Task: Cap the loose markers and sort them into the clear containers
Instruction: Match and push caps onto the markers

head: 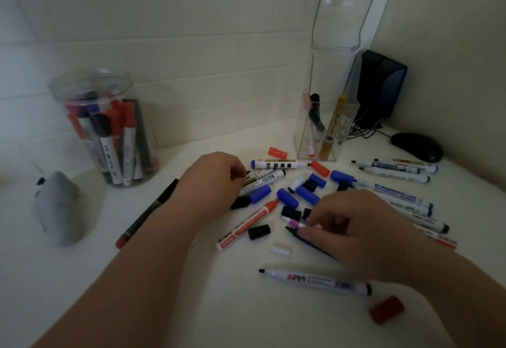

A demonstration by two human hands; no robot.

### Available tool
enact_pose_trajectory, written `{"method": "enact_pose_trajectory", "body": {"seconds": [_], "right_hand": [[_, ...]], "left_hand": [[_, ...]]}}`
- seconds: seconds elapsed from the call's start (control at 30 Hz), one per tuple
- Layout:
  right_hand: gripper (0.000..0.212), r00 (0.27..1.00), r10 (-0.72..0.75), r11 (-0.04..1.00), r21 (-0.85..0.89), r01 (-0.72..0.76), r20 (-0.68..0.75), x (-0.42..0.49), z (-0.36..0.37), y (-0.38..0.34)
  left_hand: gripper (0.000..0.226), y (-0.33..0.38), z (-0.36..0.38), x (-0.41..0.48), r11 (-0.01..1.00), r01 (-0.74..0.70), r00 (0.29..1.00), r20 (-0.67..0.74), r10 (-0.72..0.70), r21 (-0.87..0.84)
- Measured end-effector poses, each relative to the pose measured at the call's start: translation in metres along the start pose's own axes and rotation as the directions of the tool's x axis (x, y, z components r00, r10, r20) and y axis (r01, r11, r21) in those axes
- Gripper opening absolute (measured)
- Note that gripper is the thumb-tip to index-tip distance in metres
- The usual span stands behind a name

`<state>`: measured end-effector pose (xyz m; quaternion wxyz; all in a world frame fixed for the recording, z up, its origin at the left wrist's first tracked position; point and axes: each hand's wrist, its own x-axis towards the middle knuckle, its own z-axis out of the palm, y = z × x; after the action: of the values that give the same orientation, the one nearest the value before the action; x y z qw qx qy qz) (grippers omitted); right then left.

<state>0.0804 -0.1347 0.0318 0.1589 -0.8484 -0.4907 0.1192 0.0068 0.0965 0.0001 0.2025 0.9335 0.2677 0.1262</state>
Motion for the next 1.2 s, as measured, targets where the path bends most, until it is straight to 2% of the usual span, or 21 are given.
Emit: {"method": "enact_pose_trajectory", "body": {"seconds": [0.17, 0.27, 0.37, 0.47, 0.63, 0.7, 0.77, 0.8, 0.87, 0.93, 1.03, 1.2], "right_hand": [[0.002, 0.994, 0.104, 0.994, -0.037, -0.106, -0.043, 0.047, -0.003, 0.007], [0.016, 0.994, 0.101, 0.993, -0.058, -0.104, -0.053, 0.073, -0.005, 0.008], [0.026, 0.996, 0.081, 0.989, -0.124, -0.077, 0.024, 0.090, -0.006, 0.003], [0.027, 0.991, 0.086, 0.984, -0.164, -0.068, 0.103, 0.099, -0.004, -0.003], [0.029, 0.986, 0.136, 0.986, -0.114, -0.124, 0.100, 0.104, -0.001, -0.005], [0.031, 0.990, 0.134, 0.991, -0.016, -0.134, 0.050, 0.104, -0.007, -0.004], [0.024, 0.987, 0.137, 0.987, 0.098, -0.128, -0.081, 0.106, -0.021, -0.002], [0.020, 0.980, 0.138, 0.988, 0.094, -0.126, -0.142, 0.109, -0.028, -0.001], [0.018, 0.979, 0.114, 0.992, -0.033, -0.122, -0.170, 0.122, -0.036, 0.001], [0.020, 0.993, 0.076, 0.970, -0.223, -0.095, -0.090, 0.139, -0.032, 0.001], [0.022, 0.994, 0.094, 0.899, -0.434, -0.064, 0.049, 0.164, -0.018, 0.002], [0.023, 0.985, 0.125, 0.810, -0.585, -0.032, 0.119, 0.184, -0.007, 0.005]], "left_hand": [[0.016, 0.007, 0.005, 0.003, 0.997, -0.044, 0.996, -0.077, 0.040, -0.056], [0.017, 0.005, 0.006, 0.009, 0.996, -0.033, 0.988, -0.150, 0.020, -0.084], [0.018, -0.004, 0.003, 0.014, 0.993, -0.004, 0.981, -0.192, -0.019, -0.120], [0.019, -0.008, 0.004, 0.015, 0.991, 0.002, 0.985, -0.170, -0.024, -0.130], [0.017, -0.008, 0.006, 0.017, 0.987, -0.007, 0.984, -0.177, -0.022, -0.158], [0.018, -0.010, 0.006, 0.018, 0.984, -0.012, 0.977, -0.213, -0.026, -0.178], [0.018, -0.012, 0.006, 0.018, 0.979, -0.034, 0.968, -0.249, -0.018, -0.200], [0.019, -0.012, 0.006, 0.018, 0.977, -0.052, 0.964, -0.264, -0.005, -0.206], [0.020, -0.012, 0.006, 0.018, 0.974, -0.080, 0.960, -0.281, 0.018, -0.211], [0.022, -0.012, 0.007, 0.018, 0.972, -0.076, 0.963, -0.269, 0.014, -0.223], [0.023, -0.012, 0.008, 0.017, 0.971, -0.059, 0.969, -0.247, 0.000, -0.233], [0.023, -0.009, 0.006, 0.016, 0.978, -0.060, 0.974, -0.224, 0.015, -0.198]]}}
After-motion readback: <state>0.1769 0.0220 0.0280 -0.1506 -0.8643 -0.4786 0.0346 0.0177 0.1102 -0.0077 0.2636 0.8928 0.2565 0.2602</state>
